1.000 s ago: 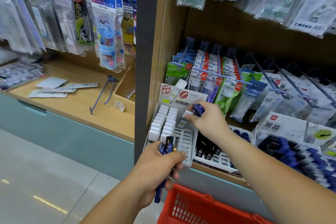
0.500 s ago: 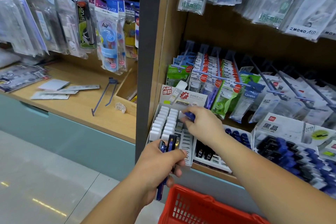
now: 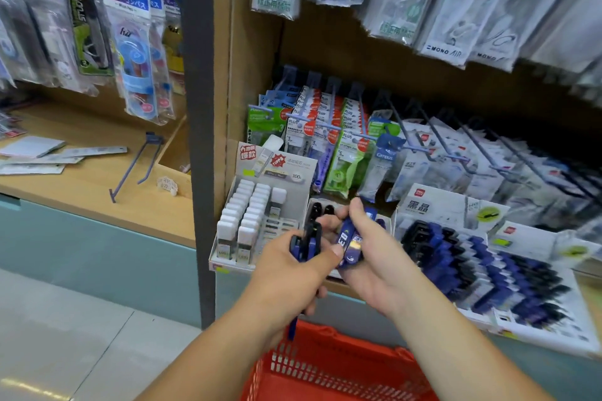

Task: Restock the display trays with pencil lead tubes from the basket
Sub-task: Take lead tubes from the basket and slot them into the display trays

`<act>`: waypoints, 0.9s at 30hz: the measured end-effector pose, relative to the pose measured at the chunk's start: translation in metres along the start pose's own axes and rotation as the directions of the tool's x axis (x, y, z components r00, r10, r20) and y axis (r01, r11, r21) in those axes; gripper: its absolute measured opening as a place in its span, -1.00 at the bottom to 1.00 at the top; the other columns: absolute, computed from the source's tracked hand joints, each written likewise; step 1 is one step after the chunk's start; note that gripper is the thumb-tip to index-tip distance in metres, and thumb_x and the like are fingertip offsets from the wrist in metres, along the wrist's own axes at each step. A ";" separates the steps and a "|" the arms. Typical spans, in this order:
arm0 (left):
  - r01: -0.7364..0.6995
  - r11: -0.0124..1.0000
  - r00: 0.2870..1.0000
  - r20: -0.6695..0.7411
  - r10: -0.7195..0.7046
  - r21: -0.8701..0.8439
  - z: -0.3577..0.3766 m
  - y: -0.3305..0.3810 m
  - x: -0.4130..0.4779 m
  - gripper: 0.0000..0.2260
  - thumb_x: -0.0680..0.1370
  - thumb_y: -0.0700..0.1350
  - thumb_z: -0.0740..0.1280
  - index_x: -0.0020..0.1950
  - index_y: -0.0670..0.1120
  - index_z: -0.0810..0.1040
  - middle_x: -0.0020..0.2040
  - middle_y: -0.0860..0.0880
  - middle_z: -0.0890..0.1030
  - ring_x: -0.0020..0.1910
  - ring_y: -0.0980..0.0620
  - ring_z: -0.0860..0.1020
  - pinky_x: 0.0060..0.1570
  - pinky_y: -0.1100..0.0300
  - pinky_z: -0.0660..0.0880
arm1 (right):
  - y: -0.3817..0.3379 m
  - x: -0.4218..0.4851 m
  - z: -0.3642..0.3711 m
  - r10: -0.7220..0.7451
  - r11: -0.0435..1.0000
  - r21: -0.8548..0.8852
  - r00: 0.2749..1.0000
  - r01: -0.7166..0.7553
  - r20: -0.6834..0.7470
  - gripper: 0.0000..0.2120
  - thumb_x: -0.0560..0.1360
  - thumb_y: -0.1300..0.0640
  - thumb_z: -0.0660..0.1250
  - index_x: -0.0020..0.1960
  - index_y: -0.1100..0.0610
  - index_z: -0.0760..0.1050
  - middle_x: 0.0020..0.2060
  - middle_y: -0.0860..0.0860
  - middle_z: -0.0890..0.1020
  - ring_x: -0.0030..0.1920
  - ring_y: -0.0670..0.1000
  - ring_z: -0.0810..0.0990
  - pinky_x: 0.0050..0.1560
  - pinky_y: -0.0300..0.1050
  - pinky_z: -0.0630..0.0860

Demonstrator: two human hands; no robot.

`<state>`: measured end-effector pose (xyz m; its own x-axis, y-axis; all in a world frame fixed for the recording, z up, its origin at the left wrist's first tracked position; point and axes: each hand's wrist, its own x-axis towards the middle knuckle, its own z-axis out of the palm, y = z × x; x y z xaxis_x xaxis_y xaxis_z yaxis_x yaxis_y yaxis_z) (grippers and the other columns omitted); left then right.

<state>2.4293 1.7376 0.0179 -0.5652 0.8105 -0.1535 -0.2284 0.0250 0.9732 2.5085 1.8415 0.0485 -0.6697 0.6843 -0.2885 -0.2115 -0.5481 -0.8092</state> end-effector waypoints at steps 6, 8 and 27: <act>0.028 0.999 0.999 0.046 -0.029 0.020 0.016 -0.007 0.004 -0.87 0.53 -0.19 0.50 0.01 -0.17 0.59 -0.33 -0.09 0.61 -0.41 -0.03 0.55 -0.51 0.18 0.34 | 0.001 -0.007 -0.023 0.043 0.996 -0.081 0.997 -0.038 0.067 -0.65 0.67 -0.17 0.08 0.00 0.07 0.43 0.20 0.10 0.70 0.23 0.22 0.66 0.05 0.15 0.58; 0.053 0.998 0.996 0.073 -0.055 0.021 0.019 -0.010 0.005 -0.86 0.53 -0.20 0.50 0.02 -0.19 0.59 -0.31 -0.13 0.62 -0.40 -0.04 0.54 -0.52 0.19 0.33 | 0.001 -0.009 -0.030 0.057 0.995 -0.092 0.996 -0.050 0.073 -0.64 0.67 -0.18 0.08 0.08 0.11 0.44 0.21 0.13 0.69 0.22 0.23 0.66 0.13 0.20 0.56; 0.155 0.986 0.986 0.071 -0.151 -0.062 0.020 -0.014 0.018 -0.83 0.55 -0.23 0.49 0.07 -0.21 0.56 -0.36 -0.10 0.57 -0.45 0.04 0.49 -0.53 0.21 0.28 | -0.016 -0.004 -0.081 -0.136 0.912 -0.404 0.981 0.070 -0.137 -0.74 0.67 0.01 0.28 0.03 0.21 0.58 -0.38 -0.01 0.48 -0.53 -0.07 0.14 -0.53 -0.25 0.06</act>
<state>2.4384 1.7636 0.0051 -0.4664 0.8372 -0.2857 -0.3617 0.1143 0.9253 2.5719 1.8866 0.0211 -0.5312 0.8116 -0.2430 0.0474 -0.2579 -0.9650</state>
